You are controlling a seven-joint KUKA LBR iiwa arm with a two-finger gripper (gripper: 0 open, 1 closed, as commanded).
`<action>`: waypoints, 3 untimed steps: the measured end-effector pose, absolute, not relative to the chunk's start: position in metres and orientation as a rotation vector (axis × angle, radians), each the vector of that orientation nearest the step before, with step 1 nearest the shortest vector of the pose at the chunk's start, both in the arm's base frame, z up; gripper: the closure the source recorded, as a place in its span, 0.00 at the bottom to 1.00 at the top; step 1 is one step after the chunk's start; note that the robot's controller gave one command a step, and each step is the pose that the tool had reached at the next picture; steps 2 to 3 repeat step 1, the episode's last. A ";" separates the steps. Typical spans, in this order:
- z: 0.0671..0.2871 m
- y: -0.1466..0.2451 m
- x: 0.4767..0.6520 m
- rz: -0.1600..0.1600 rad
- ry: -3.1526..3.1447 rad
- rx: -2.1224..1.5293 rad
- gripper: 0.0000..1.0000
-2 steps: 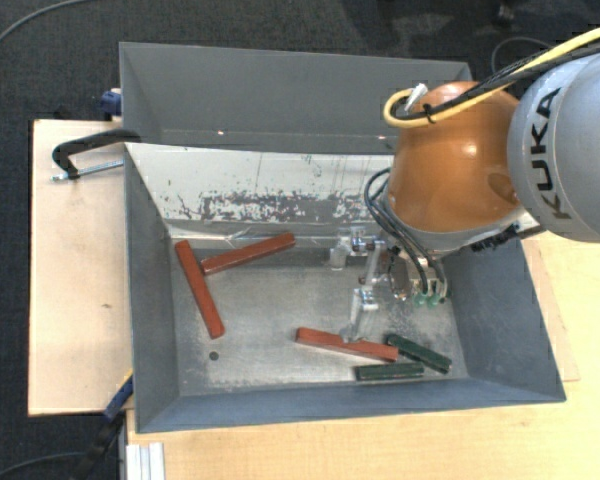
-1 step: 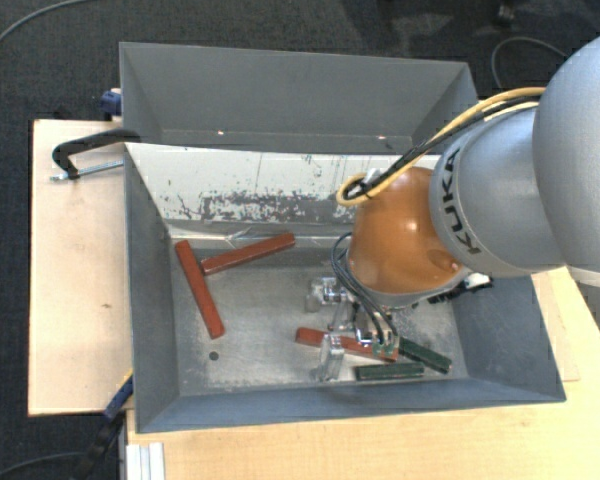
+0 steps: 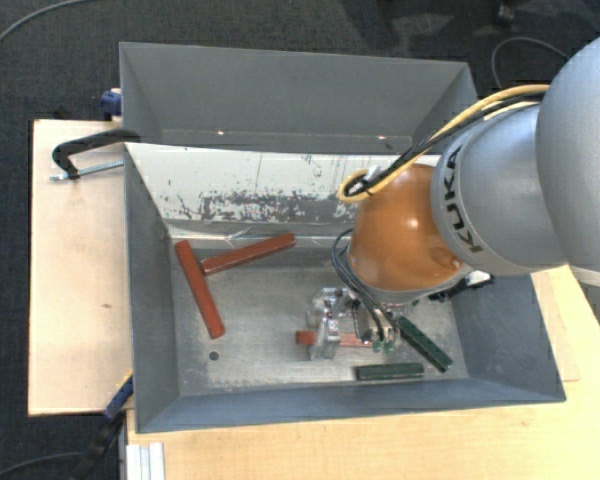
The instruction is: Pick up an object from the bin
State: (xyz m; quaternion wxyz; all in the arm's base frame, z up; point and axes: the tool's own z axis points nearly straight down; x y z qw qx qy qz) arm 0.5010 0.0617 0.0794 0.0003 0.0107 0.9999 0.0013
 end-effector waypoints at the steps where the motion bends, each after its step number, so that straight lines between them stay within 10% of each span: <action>1: 0.219 0.118 0.537 0.008 3.128 -0.042 1.00; 3: 0.219 0.118 0.537 0.008 3.128 -0.042 1.00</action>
Offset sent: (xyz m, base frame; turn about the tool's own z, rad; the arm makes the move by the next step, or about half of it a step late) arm 0.0334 0.0524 0.1332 -0.0436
